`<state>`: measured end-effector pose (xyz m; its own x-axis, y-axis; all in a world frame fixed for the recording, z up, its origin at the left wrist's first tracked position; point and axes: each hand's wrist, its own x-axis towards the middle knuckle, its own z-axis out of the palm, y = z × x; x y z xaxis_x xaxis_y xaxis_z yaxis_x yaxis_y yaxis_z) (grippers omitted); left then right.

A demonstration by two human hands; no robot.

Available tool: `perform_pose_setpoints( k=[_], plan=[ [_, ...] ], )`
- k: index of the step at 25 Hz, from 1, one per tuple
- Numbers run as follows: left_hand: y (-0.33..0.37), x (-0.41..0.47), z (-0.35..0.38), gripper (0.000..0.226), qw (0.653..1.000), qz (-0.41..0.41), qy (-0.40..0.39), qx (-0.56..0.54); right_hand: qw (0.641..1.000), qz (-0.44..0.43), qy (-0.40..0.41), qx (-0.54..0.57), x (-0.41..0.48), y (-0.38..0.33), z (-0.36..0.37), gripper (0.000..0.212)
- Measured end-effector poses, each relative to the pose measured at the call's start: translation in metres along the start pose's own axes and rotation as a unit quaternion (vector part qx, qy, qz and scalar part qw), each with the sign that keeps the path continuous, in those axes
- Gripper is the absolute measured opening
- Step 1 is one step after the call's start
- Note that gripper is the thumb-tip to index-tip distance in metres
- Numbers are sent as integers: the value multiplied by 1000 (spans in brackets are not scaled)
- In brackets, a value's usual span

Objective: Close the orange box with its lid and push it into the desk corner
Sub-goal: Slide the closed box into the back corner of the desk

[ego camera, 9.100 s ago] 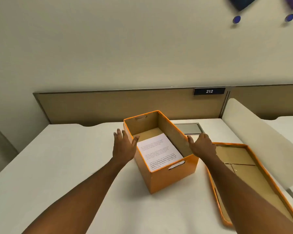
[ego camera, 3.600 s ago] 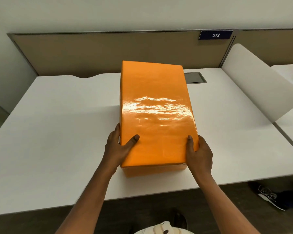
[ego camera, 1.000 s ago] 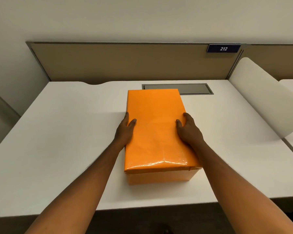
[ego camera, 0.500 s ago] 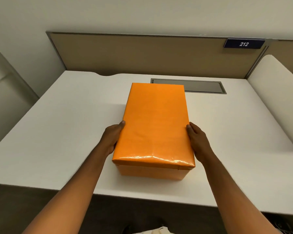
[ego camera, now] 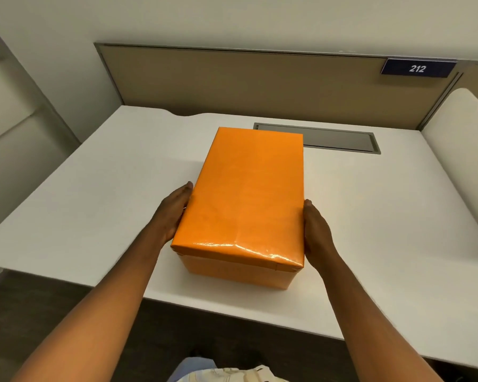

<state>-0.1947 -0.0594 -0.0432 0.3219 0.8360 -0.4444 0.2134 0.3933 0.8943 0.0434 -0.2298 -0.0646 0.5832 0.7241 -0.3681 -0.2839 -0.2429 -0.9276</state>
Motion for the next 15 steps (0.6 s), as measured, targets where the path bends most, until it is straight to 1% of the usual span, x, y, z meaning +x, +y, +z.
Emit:
perform_pose_setpoints(
  k=[1, 3, 5, 7, 8, 10, 13, 15],
  plan=[
    [-3, -4, -1, 48, 999, -9, -21, -26, 1000, -11, -1, 16, -9, 5, -7, 36],
    [-16, -14, -7, 63, 998, 2, -31, -51, 998, -65, 12, 2, -26, 23, -22, 52],
    [-33, -29, -10, 70, 996, 19, -64, -66, 995, -98, -14, 1, -43, 40, -29, 52],
    [-49, -42, -6, 74, 989, 27, -116, -89, 994, -93, -43, 33, -52, 54, -27, 47],
    [-55, -44, -5, 75, 988, 31, -118, -94, 994, -90, -45, 51, -52, 59, -20, 45],
    [-62, -41, -4, 67, 990, 47, -95, -92, 992, -91, -26, 80, -51, 62, -8, 42],
    [-56, -27, -15, 62, 990, 66, -84, -94, 990, -108, 4, 88, -39, 59, 12, 42],
    [-46, -9, -34, 60, 989, 73, -81, -95, 989, -120, 13, 82, -23, 55, 34, 41]
  ],
)
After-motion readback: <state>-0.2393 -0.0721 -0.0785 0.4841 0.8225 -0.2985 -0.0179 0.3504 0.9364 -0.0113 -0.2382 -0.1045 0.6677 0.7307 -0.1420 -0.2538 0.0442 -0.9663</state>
